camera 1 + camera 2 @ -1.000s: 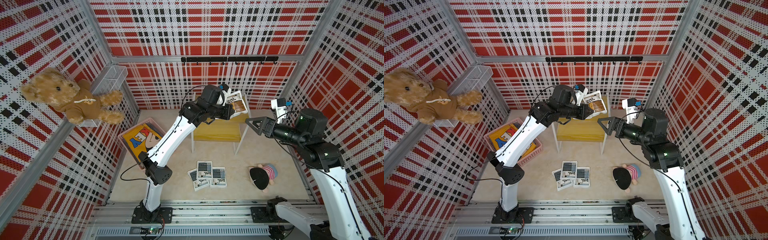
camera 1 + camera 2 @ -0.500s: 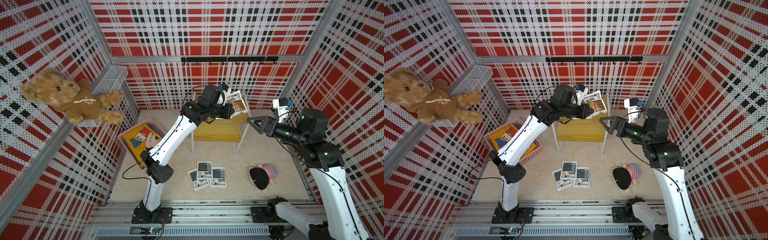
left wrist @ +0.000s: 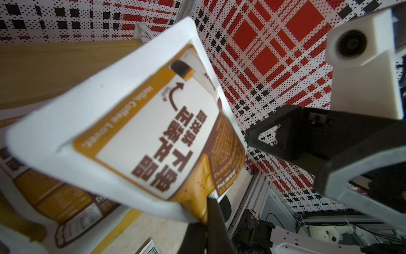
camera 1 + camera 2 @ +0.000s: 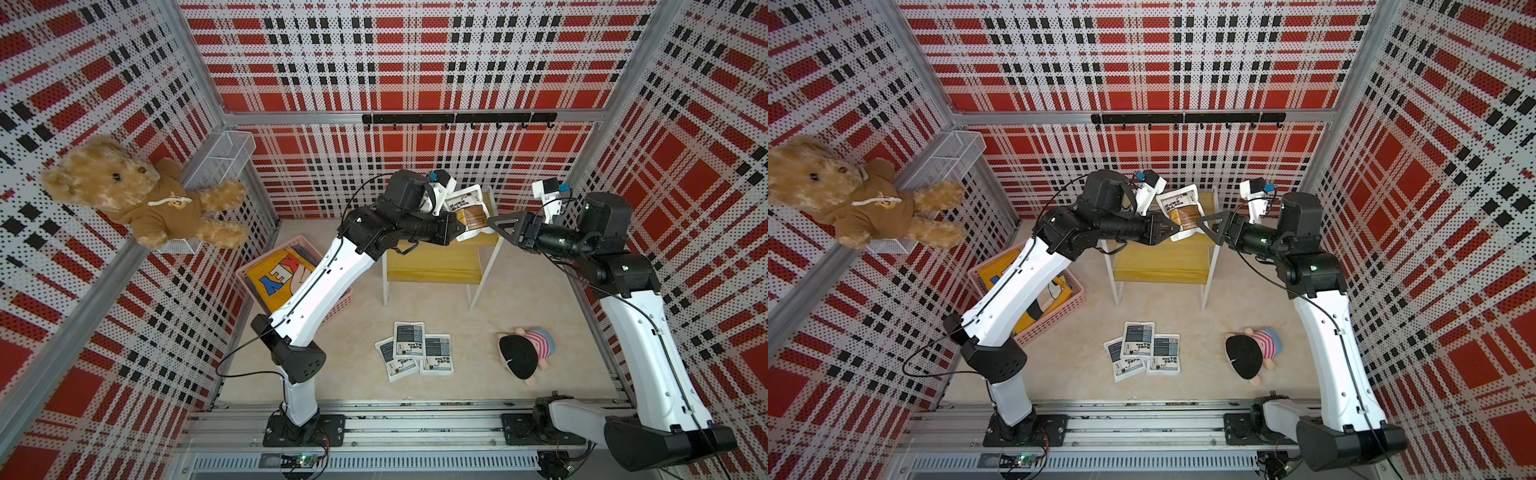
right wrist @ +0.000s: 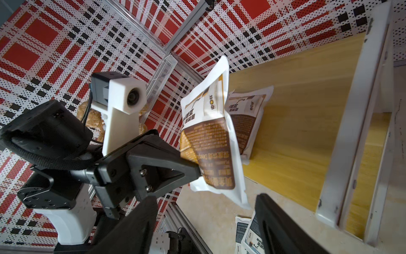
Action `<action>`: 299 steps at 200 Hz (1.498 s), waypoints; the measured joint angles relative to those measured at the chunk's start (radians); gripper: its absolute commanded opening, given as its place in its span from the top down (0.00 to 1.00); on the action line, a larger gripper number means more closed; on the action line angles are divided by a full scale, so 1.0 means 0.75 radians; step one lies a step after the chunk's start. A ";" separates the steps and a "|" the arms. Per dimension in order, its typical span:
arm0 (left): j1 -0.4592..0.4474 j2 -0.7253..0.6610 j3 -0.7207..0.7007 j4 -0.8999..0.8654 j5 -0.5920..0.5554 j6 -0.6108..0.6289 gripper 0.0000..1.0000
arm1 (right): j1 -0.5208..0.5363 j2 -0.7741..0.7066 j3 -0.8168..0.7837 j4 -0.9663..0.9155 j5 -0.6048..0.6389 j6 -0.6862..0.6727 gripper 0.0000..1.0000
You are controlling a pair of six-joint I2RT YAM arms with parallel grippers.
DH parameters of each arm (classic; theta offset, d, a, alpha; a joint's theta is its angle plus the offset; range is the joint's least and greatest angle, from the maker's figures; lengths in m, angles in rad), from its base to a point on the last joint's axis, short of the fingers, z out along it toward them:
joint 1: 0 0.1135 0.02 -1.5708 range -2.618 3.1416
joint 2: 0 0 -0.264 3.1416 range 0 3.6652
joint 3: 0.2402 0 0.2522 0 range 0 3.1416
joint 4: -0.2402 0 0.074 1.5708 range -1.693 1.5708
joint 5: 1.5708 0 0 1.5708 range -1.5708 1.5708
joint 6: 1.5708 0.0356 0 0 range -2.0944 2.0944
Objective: Place the bagged coffee beans on the shelf by color
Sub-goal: Place the bagged coffee beans on the shelf.
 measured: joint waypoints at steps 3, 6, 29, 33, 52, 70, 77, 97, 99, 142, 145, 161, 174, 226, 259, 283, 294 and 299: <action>0.000 -0.002 -0.002 0.001 0.002 0.000 1.00 | -0.001 0.004 0.005 0.000 -0.003 0.000 0.25; 0.000 -0.003 -0.002 0.003 0.006 0.000 1.00 | -0.001 0.006 0.008 0.000 -0.004 -0.002 0.26; 0.000 -0.008 -0.016 0.019 0.021 -0.001 1.00 | -0.001 0.014 0.017 0.013 -0.021 -0.002 0.31; 0.000 -0.008 -0.016 0.020 0.024 -0.001 1.00 | -0.001 0.015 0.016 0.017 -0.025 -0.001 0.33; 0.000 -0.008 -0.018 0.025 0.042 -0.001 1.00 | -0.001 0.020 0.012 0.036 -0.044 0.007 0.35; 0.000 -0.008 -0.018 0.031 0.047 -0.001 1.00 | -0.001 0.024 0.008 0.046 -0.051 0.009 0.38; 0.000 -0.008 -0.018 0.032 0.049 -0.001 1.00 | -0.001 0.025 0.006 0.048 -0.052 0.010 0.38; 0.000 -0.010 -0.025 0.034 0.053 -0.001 1.00 | -0.003 0.027 0.004 0.053 -0.052 0.010 0.48; 0.000 -0.010 -0.027 0.035 0.053 -0.001 1.00 | -0.003 0.027 0.003 0.055 -0.052 0.006 0.49; 0.000 -0.025 -0.044 0.047 0.056 -0.001 1.00 | -0.009 0.028 -0.023 0.076 -0.057 0.020 0.63; 0.000 -0.025 -0.044 0.047 0.056 -0.001 1.00 | -0.009 0.028 -0.025 0.079 -0.058 0.021 0.63; 0.000 -0.026 -0.044 0.047 0.057 -0.001 1.00 | -0.010 0.028 -0.039 0.089 -0.063 0.026 0.66; 0.000 -0.026 -0.044 0.047 0.057 -0.001 1.00 | -0.012 0.028 -0.049 0.096 -0.064 0.028 0.66; 0.000 -0.034 -0.056 0.054 0.073 -0.002 1.00 | -0.018 0.027 -0.094 0.133 -0.089 0.048 0.68; 0.005 -0.042 -0.060 0.054 0.075 -0.002 1.00 | -0.025 0.023 -0.122 0.169 -0.111 0.070 0.72; 0.008 -0.043 -0.060 0.056 0.076 -0.004 1.00 | -0.031 0.017 -0.125 0.181 -0.119 0.085 0.84; 0.009 -0.043 -0.060 0.063 0.078 -0.005 1.00 | -0.033 0.015 -0.125 0.190 -0.125 0.094 0.90; 0.011 -0.043 -0.060 0.066 0.080 -0.006 1.00 | -0.034 0.014 -0.125 0.194 -0.128 0.100 0.94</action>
